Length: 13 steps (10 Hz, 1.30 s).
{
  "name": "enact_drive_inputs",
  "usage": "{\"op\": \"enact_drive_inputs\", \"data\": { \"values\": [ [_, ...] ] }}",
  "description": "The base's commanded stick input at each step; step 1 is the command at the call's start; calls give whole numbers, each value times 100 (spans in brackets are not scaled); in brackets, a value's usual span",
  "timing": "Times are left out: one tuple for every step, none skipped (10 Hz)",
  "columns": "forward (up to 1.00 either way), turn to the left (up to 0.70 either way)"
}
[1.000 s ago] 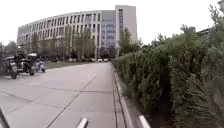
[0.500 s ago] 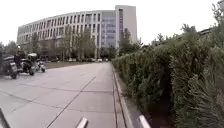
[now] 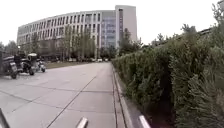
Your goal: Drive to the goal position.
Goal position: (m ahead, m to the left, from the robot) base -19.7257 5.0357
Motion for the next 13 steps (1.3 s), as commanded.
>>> {"op": "enact_drive_inputs", "data": {
  "values": [
    [63,30],
    [63,30],
    [63,30],
    [63,30],
    [56,35],
    [30,50],
    [5,10],
    [0,0],
    [0,23],
    [0,55],
    [0,70],
    [0,70],
    [0,70]
  ]
}}
